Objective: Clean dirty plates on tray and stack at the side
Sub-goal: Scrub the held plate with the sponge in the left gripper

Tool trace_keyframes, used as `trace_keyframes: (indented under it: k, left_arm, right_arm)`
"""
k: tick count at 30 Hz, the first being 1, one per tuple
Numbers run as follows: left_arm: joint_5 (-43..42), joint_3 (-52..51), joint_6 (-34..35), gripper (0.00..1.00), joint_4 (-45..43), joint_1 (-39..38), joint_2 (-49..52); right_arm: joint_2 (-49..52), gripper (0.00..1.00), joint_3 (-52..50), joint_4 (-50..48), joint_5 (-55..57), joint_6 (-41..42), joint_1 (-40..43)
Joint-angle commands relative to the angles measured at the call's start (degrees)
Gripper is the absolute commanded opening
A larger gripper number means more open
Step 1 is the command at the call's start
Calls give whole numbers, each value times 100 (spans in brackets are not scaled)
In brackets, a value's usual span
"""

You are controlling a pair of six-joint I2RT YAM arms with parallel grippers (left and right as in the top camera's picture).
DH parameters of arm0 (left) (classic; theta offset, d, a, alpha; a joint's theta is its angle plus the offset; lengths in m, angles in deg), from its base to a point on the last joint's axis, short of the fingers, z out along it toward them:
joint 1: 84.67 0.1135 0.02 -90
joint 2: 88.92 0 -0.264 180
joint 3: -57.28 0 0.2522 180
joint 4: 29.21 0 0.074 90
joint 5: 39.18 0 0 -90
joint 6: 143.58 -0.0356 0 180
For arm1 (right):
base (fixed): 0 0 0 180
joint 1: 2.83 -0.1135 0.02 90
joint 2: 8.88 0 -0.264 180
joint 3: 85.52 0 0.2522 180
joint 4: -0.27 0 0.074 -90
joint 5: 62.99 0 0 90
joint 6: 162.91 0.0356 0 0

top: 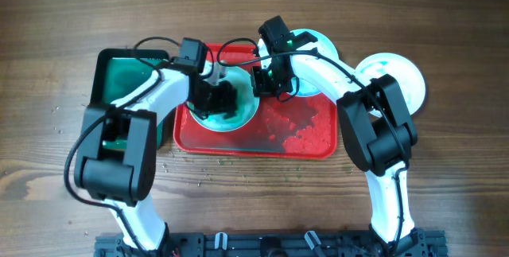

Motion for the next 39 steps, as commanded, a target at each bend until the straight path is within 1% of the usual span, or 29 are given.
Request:
trace_keyframes:
  k: [1, 2, 3, 5, 6, 7, 8, 9, 10, 11, 12, 13, 15, 16, 18, 21, 22, 23, 24, 26, 27, 29, 31, 32, 33, 34, 35, 38, 39]
  left_arm:
    - [984, -63, 1202, 4, -918, -44, 138]
    - [2063, -63, 1941, 4, -1036, -42, 138]
    - [2721, -63, 2306, 4, -994, -42, 138]
    - [4568, -63, 3665, 4, -380, -42, 138]
    - [4881, -63, 4041, 4, 20, -42, 138]
    - [4804, -63, 4336, 4, 544, -44, 138]
    - [4529, -63, 4356, 4, 887, -48, 138]
    - [3904, -63, 4286, 4, 1353, -55, 138]
    - [3132, -63, 3790, 4, 1506, -55, 138]
    - [2153, -63, 3110, 4, 1499, -55, 138]
    - [848, -63, 2236, 4, 1279, -52, 138]
    - [-459, -63, 1154, 4, 979, -52, 138]
    - [-1685, -63, -7, 4, 614, -52, 138]
    - [-1453, -63, 22, 4, 402, -52, 138]
    - [-225, -63, 743, 4, -129, -52, 138]
    - [2406, -63, 2575, 4, -654, -52, 138]
    - [3698, -63, 3563, 4, -387, -39, 138]
    - [4503, -63, 4395, 4, 0, -26, 138]
    - [4819, -63, 4739, 4, 299, -13, 138]
    - [4579, -63, 4708, 4, 787, -7, 136]
    - [3965, -63, 4387, 4, 1027, -13, 127]
    - [2452, -63, 3110, 4, 1154, -15, 127]
    - [205, -61, 1261, 4, 1145, -7, 118]
    - [-1423, -55, -103, 4, 1285, -4, 116]
    - [-2166, -20, -706, 4, 1484, -4, 116]
    - [-2500, 31, -1134, 4, 1727, -4, 116]
    - [-2461, 127, -1508, 4, 2022, 2, 116]
    - [-2168, 678, -1574, 4, 2496, 280, 116]
    - [-2063, 981, -1364, 4, 2601, 450, 116]
  right_arm:
    - [155, 4, -59, -15, -81, -52, -9]
    - [155, 4, -59, -15, -79, -57, -9]
    - [155, 4, -59, -15, -76, -63, -9]
    - [155, 4, -59, -22, -72, -81, -9]
    - [155, 4, -59, -33, -52, -76, -9]
    - [155, 4, -59, -59, -55, -76, -9]
    - [155, 4, -59, -72, -52, -79, -9]
    - [155, 4, -59, -94, -52, -76, -9]
    - [155, 4, -59, -94, -52, -79, -9]
    - [155, 4, -59, -94, -55, -79, -9]
    - [155, 4, -59, -94, -55, -79, -9]
    - [155, 4, -59, -92, -57, -81, -9]
    - [155, 4, -59, -87, -57, -81, -9]
    - [155, 4, -59, -85, -57, -81, -9]
    - [155, 4, -59, -83, -57, -76, -9]
    - [155, 4, -59, -85, -57, -55, -9]
    - [155, 4, -59, -87, -57, -55, -9]
    - [155, 4, -59, -87, -55, -57, -9]
    - [155, 4, -59, -85, -55, -61, -9]
    - [155, 4, -59, -90, -57, -59, -9]
    - [155, 4, -59, -92, -105, -68, -9]
    - [155, 4, -59, 28, -472, -299, -7]
    - [155, 4, -59, 227, -761, -518, 31]
    - [155, 4, -59, 337, -769, -527, 55]
    - [155, 4, -59, 376, -791, -533, 70]
    - [153, 4, -59, 409, -861, -570, 79]
    - [153, 4, -59, 442, -968, -605, 90]
    - [144, 4, -24, 599, -1016, -645, 94]
    - [109, 4, -13, 629, -986, -651, 94]
